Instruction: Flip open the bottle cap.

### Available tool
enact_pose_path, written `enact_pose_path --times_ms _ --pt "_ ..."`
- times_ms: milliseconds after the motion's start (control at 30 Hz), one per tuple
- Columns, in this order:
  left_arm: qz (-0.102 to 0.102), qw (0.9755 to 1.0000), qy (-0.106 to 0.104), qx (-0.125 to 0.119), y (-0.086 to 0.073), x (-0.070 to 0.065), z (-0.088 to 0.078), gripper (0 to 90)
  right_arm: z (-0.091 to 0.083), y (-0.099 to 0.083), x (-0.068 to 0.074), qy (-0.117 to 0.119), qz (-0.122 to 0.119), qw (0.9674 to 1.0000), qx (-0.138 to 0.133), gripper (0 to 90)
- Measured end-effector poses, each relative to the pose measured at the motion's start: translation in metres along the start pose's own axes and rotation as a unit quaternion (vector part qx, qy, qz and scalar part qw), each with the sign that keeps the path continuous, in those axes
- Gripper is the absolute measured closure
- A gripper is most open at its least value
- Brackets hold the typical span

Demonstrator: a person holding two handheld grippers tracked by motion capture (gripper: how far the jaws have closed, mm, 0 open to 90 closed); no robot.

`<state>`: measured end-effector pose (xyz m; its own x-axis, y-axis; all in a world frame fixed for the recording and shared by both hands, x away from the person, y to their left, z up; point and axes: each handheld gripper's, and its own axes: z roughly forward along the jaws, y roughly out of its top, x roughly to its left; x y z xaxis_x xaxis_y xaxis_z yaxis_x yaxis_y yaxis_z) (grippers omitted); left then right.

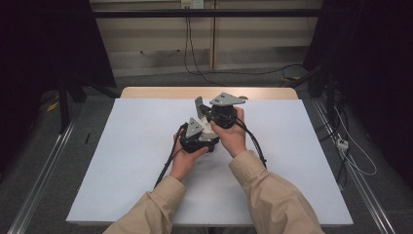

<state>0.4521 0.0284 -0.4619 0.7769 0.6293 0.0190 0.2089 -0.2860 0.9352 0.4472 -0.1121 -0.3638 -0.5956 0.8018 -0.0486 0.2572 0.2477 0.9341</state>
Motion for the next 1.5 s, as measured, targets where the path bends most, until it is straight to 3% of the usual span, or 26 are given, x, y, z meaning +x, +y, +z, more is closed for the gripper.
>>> enact_pose_path --times_ms 1367,1400,1500 --pt "0.003 1.0000 0.002 0.001 0.000 -0.001 0.000 18.6 0.013 -0.003 -0.001 -0.001 -0.004 0.9999 0.009 90.0" --pt "0.002 0.9999 0.013 0.000 0.000 -0.002 0.001 18.6 0.013 -0.003 -0.001 -0.001 -0.004 1.0000 0.009 90.0" --pt "-0.001 1.0000 0.005 0.001 0.000 -0.002 0.000 18.7 0.013 -0.003 -0.001 -0.001 -0.003 1.0000 0.008 90.0"
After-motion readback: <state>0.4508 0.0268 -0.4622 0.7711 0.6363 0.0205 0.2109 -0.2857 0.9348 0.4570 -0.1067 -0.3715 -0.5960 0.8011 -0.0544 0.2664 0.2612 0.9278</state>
